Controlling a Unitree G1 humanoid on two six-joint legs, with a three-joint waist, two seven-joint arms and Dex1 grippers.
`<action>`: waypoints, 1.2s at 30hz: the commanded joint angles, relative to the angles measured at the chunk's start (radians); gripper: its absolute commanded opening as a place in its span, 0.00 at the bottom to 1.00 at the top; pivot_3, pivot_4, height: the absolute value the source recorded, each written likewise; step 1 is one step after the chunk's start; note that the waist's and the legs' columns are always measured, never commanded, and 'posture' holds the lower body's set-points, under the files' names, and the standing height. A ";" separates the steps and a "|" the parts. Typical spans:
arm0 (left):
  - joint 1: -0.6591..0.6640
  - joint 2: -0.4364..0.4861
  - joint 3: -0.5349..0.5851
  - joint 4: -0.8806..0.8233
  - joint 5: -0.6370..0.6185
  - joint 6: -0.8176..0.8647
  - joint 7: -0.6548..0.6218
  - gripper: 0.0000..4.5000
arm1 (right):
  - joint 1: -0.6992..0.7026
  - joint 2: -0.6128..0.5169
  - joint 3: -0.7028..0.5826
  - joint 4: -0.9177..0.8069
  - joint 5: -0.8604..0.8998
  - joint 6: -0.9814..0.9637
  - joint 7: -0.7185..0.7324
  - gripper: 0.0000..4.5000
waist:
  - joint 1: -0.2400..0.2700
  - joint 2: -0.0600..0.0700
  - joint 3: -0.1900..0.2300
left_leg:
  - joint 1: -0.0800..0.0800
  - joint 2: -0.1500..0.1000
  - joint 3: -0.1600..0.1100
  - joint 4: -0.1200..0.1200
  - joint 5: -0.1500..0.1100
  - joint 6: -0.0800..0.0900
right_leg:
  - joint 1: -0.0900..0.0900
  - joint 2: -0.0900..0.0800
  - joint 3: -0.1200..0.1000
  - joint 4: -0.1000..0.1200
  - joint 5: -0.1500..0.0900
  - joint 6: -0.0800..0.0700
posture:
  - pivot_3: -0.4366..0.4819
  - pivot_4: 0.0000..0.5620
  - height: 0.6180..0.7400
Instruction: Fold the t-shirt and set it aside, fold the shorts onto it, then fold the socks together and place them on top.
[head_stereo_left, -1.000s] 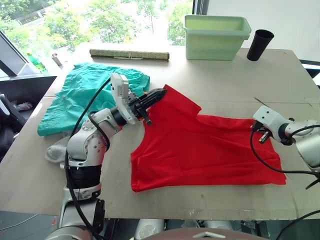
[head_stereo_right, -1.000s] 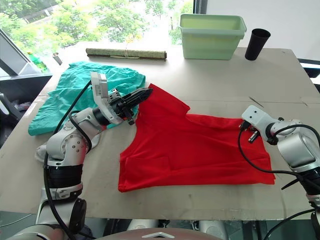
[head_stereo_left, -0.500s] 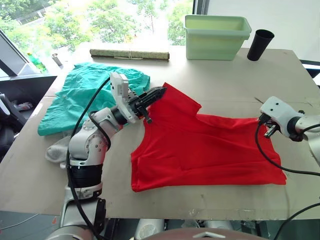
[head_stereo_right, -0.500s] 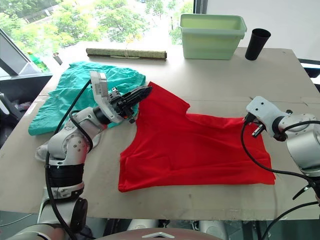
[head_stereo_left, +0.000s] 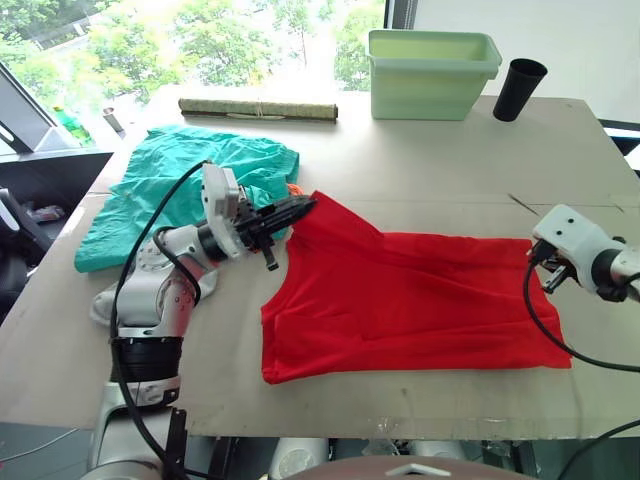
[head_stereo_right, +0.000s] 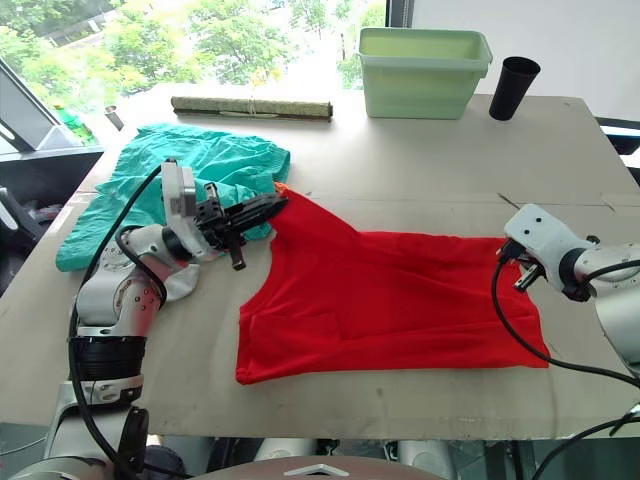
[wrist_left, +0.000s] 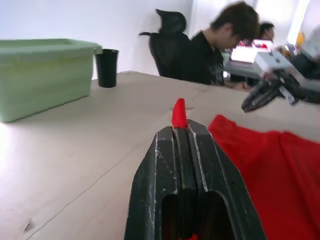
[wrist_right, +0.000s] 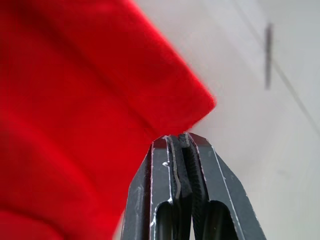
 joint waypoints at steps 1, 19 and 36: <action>0.019 0.015 -0.033 0.087 0.087 -0.207 -0.116 0.00 | 0.013 0.014 -0.049 -0.073 0.028 0.045 -0.026 0.01 | 0.000 0.000 0.000 | 0.000 0.000 0.000 0.000 0.000 0.000 | 0.000 0.000 0.000 0.000 0.000 0.000 | 0.48 0.27 1.00; -0.107 -0.061 -0.002 0.196 0.034 -0.061 0.007 0.00 | -0.092 0.000 0.240 0.282 -0.175 -0.440 -0.054 0.39 | -0.003 0.000 0.000 | -0.001 0.000 0.000 0.000 0.000 0.000 | -0.001 0.001 -0.001 0.000 0.000 0.000 | 0.48 0.27 1.00; -0.067 -0.066 0.007 0.099 0.013 -0.016 0.062 0.00 | -0.162 0.027 0.230 0.292 -0.135 -0.361 0.110 0.39 | 0.000 0.000 0.000 | -0.001 0.000 -0.001 0.001 0.000 0.000 | 0.000 0.000 -0.001 0.000 0.000 0.000 | 0.48 0.27 1.00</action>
